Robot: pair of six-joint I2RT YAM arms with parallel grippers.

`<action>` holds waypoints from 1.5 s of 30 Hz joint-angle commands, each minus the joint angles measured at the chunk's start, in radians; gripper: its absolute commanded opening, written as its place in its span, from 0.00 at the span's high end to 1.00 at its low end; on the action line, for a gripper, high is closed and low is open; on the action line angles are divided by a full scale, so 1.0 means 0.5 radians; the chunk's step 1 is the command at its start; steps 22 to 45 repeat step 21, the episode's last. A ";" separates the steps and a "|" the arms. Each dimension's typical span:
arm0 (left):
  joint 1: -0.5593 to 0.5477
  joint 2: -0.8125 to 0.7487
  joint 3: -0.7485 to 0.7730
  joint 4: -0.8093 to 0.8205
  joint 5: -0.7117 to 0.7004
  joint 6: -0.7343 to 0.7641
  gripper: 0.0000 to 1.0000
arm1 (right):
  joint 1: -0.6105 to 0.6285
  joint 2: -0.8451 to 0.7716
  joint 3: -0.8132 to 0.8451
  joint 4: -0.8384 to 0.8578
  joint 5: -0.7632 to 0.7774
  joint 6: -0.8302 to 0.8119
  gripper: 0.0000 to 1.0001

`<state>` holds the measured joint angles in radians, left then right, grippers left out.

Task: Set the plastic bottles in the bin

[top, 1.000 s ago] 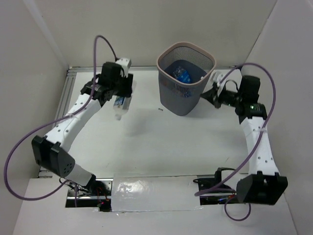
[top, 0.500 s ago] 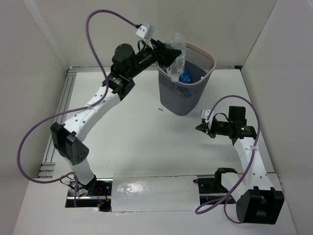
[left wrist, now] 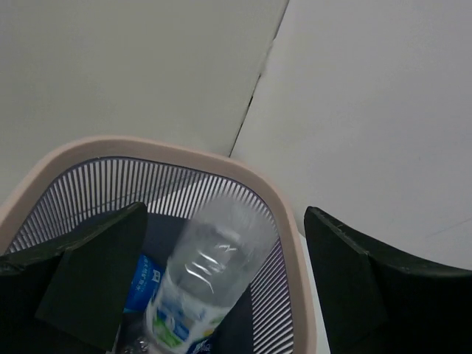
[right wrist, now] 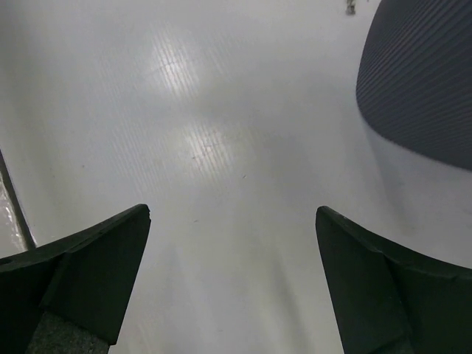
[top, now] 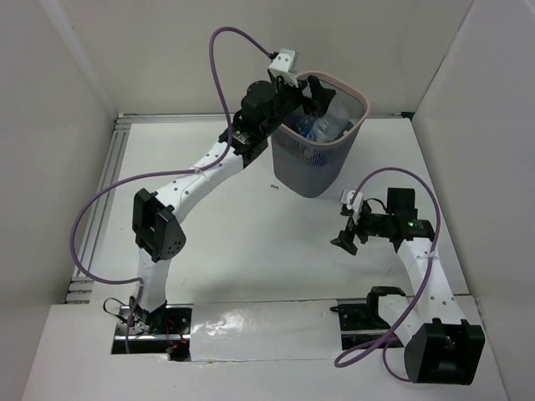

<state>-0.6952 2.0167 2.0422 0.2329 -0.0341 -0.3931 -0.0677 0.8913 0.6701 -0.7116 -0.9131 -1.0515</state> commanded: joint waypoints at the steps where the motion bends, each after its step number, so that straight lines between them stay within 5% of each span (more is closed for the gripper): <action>1: -0.011 -0.094 0.201 0.059 -0.012 0.154 0.00 | 0.013 0.049 -0.024 0.138 0.102 0.323 0.00; 5: -0.033 -0.382 0.073 -0.036 0.077 0.252 0.00 | -0.006 0.129 0.028 0.175 0.160 0.480 0.00; 12: -0.033 -1.430 -1.180 -0.235 0.069 0.357 0.00 | -0.113 0.071 0.050 0.428 0.533 0.936 0.00; 15: 0.046 -1.885 -1.794 -0.410 -0.076 0.274 0.00 | -0.113 0.015 0.080 0.549 0.890 1.274 0.00; 20: 0.212 -2.373 -2.521 -0.576 -0.183 0.056 0.00 | -0.131 -0.037 0.099 0.549 1.016 1.388 0.00; 45: 0.240 -2.419 -2.574 -0.628 -0.205 0.026 0.00 | -0.150 -0.067 0.059 0.582 1.016 1.416 0.00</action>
